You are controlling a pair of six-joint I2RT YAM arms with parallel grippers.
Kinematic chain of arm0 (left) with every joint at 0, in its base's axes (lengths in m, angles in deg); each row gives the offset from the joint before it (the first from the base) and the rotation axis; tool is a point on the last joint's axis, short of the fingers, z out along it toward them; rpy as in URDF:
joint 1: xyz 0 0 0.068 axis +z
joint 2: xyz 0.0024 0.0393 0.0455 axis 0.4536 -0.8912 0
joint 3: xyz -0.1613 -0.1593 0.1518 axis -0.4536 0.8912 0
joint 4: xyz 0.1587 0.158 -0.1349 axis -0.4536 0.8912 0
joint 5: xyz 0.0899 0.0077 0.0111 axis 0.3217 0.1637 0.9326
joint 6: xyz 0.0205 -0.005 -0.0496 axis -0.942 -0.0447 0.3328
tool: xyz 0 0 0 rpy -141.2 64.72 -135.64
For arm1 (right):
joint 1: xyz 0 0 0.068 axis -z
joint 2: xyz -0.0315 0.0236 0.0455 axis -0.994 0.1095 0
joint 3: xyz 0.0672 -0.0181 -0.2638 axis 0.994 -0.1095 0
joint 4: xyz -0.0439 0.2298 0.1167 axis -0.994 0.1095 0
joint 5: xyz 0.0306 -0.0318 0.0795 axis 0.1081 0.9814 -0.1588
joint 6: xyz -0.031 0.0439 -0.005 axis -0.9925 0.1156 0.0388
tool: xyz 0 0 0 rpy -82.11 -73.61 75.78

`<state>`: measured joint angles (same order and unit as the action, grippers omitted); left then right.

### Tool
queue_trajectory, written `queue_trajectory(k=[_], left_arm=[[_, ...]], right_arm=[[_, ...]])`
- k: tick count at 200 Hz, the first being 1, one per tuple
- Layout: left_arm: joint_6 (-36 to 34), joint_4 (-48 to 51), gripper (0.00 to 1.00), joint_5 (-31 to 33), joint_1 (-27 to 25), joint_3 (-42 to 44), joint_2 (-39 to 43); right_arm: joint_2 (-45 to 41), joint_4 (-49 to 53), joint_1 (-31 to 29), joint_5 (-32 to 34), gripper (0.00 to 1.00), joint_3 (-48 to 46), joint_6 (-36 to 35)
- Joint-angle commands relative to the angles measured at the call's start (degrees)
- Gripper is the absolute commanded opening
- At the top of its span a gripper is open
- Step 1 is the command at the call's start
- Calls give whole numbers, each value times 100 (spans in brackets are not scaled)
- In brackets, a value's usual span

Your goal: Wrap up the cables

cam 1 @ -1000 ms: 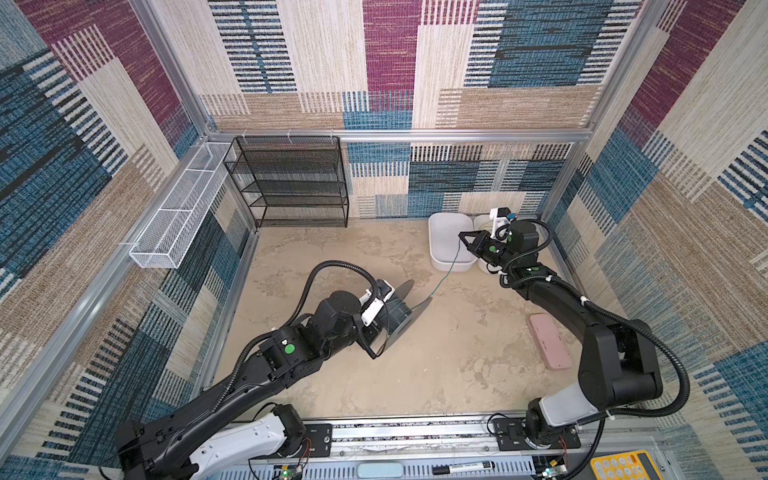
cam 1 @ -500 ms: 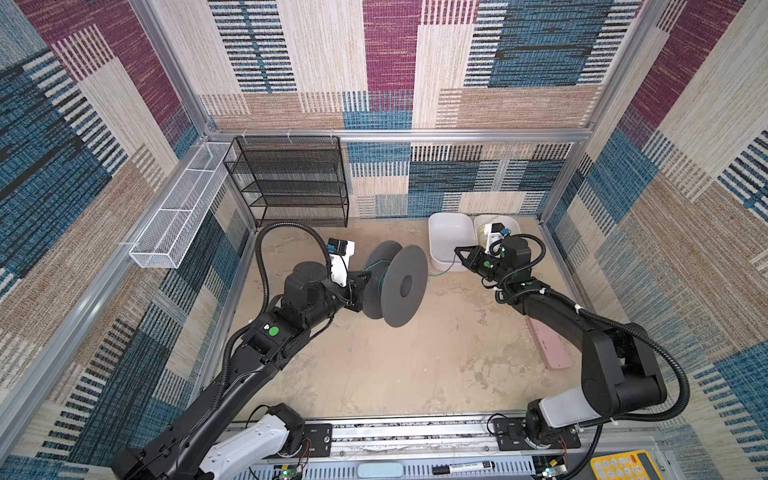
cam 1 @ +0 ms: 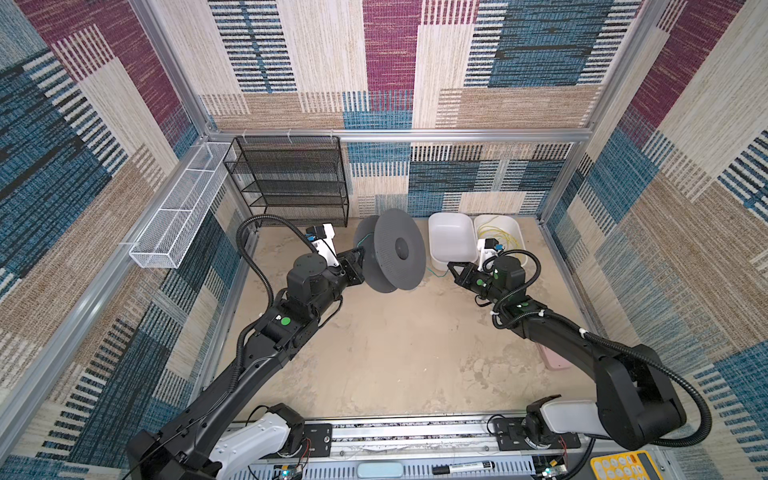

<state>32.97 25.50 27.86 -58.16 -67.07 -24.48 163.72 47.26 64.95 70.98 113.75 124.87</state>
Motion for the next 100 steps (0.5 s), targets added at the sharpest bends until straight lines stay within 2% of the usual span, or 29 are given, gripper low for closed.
queue_trajectory(k=[1, 43, 70, 100], left_arm=[[552, -835, 0, 644, 15, 8, -53], [409, -761, 0, 956, -1, -33, -448], [399, -219, 0, 1407, 3, -272, -667], [165, 397, 0, 1621, -26, -704, -1070]], right_arm=[[-202, -116, -93, 210, 0, -96, -44], [-674, 140, -712, 711, 0, -173, -249], [-1043, 457, -1182, 1095, 0, -26, -462], [-1091, 796, -1742, 1408, 0, 491, -833]])
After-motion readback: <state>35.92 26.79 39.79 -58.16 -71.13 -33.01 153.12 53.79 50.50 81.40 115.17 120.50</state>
